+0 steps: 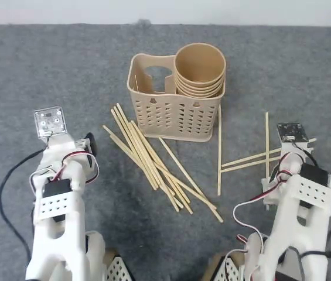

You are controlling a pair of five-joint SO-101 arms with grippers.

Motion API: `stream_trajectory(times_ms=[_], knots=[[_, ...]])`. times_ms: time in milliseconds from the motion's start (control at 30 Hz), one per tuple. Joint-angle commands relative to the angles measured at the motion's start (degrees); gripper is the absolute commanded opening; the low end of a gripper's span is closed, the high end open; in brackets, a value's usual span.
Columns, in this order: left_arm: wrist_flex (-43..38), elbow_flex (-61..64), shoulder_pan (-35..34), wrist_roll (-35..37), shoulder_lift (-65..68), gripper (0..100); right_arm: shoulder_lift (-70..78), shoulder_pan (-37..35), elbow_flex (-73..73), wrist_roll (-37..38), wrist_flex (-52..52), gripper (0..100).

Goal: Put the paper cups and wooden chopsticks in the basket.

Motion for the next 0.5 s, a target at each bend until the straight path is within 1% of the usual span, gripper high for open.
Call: stream_trajectory(times_ms=[0, 67, 133, 200, 267, 367, 467], knots=[[-1.41, -0.57, -0.53, 0.53, -1.23, 18, -1.63, 0.40, -6.15, 0.88, 0.57, 23.8], [-1.41, -0.57, -0.53, 0.53, -1.23, 18, -1.63, 0.40, -10.20, 0.18, 0.57, 23.7], [-1.41, -0.57, -0.53, 0.53, -1.23, 18, -1.54, -0.13, -14.77, -4.22, 0.48, 23.7], [-1.41, -0.57, -0.53, 0.53, -1.23, 18, -1.54, -2.42, -18.73, -8.35, 0.40, 23.7], [-1.41, -0.66, -0.53, 0.53, -1.23, 18, -1.54, -6.20, -21.36, -11.08, -0.04, 23.7], [-1.49, -0.66, -0.53, 0.53, -1.23, 18, -1.36, -11.65, -22.15, -13.19, -4.97, 23.7], [-1.49, -0.66, -0.53, 0.53, -1.23, 18, 2.07, -13.58, -22.15, -16.26, -10.42, 23.7]])
